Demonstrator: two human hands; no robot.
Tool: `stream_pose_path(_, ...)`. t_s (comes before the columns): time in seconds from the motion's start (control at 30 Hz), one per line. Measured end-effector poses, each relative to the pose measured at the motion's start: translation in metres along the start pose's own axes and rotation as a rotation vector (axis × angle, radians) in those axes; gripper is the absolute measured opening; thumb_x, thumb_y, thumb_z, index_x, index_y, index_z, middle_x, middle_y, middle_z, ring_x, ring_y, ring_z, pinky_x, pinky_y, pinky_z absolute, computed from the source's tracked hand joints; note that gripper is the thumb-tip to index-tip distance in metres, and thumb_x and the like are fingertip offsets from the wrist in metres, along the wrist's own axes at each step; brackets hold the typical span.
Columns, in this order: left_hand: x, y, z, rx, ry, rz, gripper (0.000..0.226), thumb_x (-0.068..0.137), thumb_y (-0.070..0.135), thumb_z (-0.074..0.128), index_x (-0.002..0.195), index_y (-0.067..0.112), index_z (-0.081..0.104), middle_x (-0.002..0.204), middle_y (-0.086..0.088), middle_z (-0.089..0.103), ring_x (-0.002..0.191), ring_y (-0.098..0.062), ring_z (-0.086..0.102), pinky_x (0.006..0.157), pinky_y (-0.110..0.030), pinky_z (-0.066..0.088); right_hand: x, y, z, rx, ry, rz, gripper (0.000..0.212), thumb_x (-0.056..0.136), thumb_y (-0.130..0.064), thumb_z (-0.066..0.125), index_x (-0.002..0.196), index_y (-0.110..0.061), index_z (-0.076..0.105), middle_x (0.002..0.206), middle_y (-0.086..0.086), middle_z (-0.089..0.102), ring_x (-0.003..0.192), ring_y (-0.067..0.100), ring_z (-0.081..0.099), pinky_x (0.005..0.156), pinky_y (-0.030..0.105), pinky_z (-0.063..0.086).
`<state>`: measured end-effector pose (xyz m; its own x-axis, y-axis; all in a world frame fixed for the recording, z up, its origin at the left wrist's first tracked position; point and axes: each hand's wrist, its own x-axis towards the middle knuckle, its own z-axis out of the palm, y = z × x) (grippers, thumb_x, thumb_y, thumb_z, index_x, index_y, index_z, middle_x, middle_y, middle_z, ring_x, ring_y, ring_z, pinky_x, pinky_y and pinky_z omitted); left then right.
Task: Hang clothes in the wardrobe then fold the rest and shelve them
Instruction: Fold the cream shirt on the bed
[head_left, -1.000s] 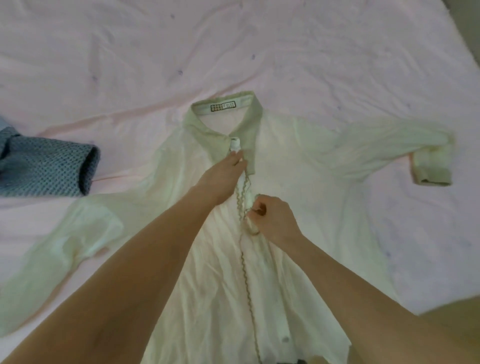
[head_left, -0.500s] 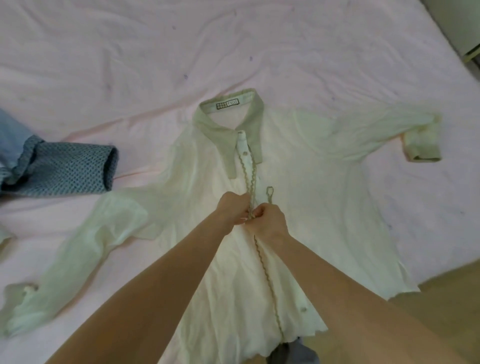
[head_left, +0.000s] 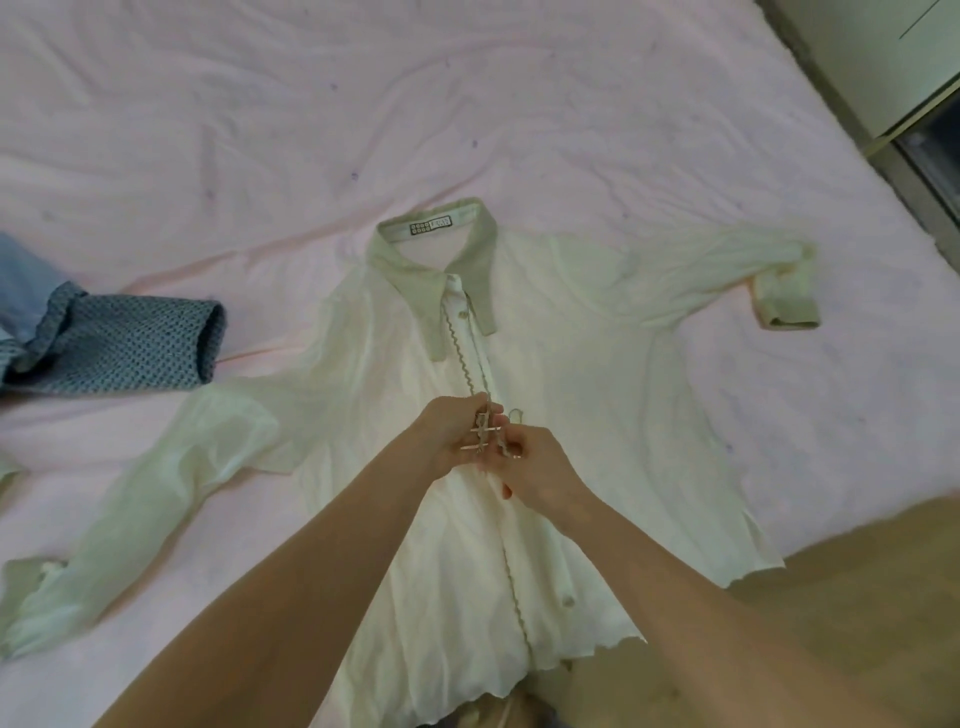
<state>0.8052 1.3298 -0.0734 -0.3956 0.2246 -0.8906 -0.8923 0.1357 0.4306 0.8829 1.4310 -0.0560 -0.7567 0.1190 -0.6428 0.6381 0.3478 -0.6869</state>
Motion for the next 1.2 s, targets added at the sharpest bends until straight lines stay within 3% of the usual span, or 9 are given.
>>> stream_pose_path(0.23,-0.012,0.008,0.017,-0.06,0.035,0.045,0.025,0.103,0.024,0.043,0.101,0.006,0.059,0.096,-0.009,0.07,0.081,-0.019,0.067,0.081,-0.033,0.053,-0.03,0.004,-0.022,0.078,-0.4,0.075,0.014,0.09,-0.022,0.063,0.078,-0.014,0.065,0.1,0.003,0.072,0.055,0.009,0.056,0.055,0.023,0.044)
stream_pose_path(0.33,-0.017,0.012,0.023,-0.043,0.127,0.077,0.021,0.101,0.027,0.047,0.099,0.01,0.059,0.101,-0.008,0.064,0.079,-0.018,0.06,0.074,-0.031,0.05,-0.044,0.006,-0.037,0.039,-0.485,0.071,0.016,0.092,-0.024,0.061,0.083,-0.011,0.064,0.099,0.004,0.073,0.055,0.01,0.055,0.056,0.022,0.045)
stream_pose_path(0.4,-0.022,0.011,0.026,-0.031,0.151,0.069,0.025,0.098,0.032,0.052,0.111,0.011,0.06,0.12,-0.013,0.055,0.099,-0.023,0.057,0.085,-0.036,0.047,-0.051,0.006,-0.045,0.028,-0.522,0.065,0.019,0.093,-0.027,0.06,0.083,-0.011,0.065,0.099,0.006,0.073,0.055,0.011,0.054,0.057,0.023,0.046)
stream_pose_path(0.5,-0.045,0.001,0.033,0.009,0.201,0.031,0.057,0.097,0.035,0.055,0.143,0.006,0.038,0.147,-0.017,0.036,0.133,-0.034,0.039,0.109,-0.048,0.036,-0.07,0.0,-0.06,0.011,-0.536,0.051,0.02,0.093,-0.027,0.06,0.088,-0.009,0.066,0.1,0.007,0.072,0.057,0.011,0.052,0.06,0.024,0.046)
stream_pose_path(0.73,-0.117,-0.02,0.047,-0.067,-0.038,-0.098,0.037,0.1,0.037,0.045,0.11,0.003,0.053,0.093,-0.011,0.073,0.084,-0.024,0.069,0.08,-0.038,0.055,-0.12,-0.024,-0.079,-0.047,-0.539,-0.002,0.013,0.092,-0.022,0.06,0.084,-0.014,0.066,0.093,0.002,0.072,0.062,0.011,0.052,0.061,0.021,0.045)
stream_pose_path(0.8,-0.144,-0.017,0.056,-0.141,-0.051,-0.043,0.031,0.102,0.03,0.044,0.097,0.003,0.059,0.078,-0.006,0.071,0.072,-0.019,0.07,0.068,-0.034,0.054,-0.138,-0.033,-0.086,-0.075,-0.554,-0.032,0.01,0.092,-0.02,0.06,0.085,-0.014,0.064,0.09,0.001,0.072,0.066,0.01,0.054,0.064,0.022,0.046)
stream_pose_path(0.9,-0.167,-0.009,0.062,-0.217,0.04,0.059,0.025,0.103,0.015,0.041,0.102,-0.001,0.06,0.056,-0.001,0.047,0.048,-0.012,0.051,0.057,-0.028,0.056,-0.153,-0.037,-0.096,-0.103,-0.513,-0.035,0.013,0.087,-0.021,0.066,0.095,-0.017,0.056,0.079,0.002,0.074,0.077,0.012,0.061,0.081,0.028,0.046)
stream_pose_path(1.0,-0.17,0.0,0.056,0.07,0.25,0.166,0.028,0.099,0.002,0.037,0.108,-0.003,0.063,0.059,-0.002,0.038,0.048,-0.013,0.032,0.041,-0.02,0.04,-0.152,-0.035,-0.114,-0.203,-0.346,-0.05,0.032,0.082,-0.017,0.069,0.107,-0.018,0.05,0.065,-0.001,0.069,0.075,0.013,0.061,0.077,0.03,0.043)
stream_pose_path(1.2,-0.146,-0.007,0.032,0.603,0.474,0.283,0.023,0.096,0.008,0.043,0.086,0.003,0.062,0.077,-0.01,0.054,0.059,-0.022,0.046,0.059,-0.03,0.042,-0.121,-0.01,-0.162,-0.467,-0.056,-0.059,0.007,0.081,-0.009,0.065,0.078,-0.013,0.06,0.061,0.003,0.064,0.054,0.011,0.06,0.052,0.019,0.041)
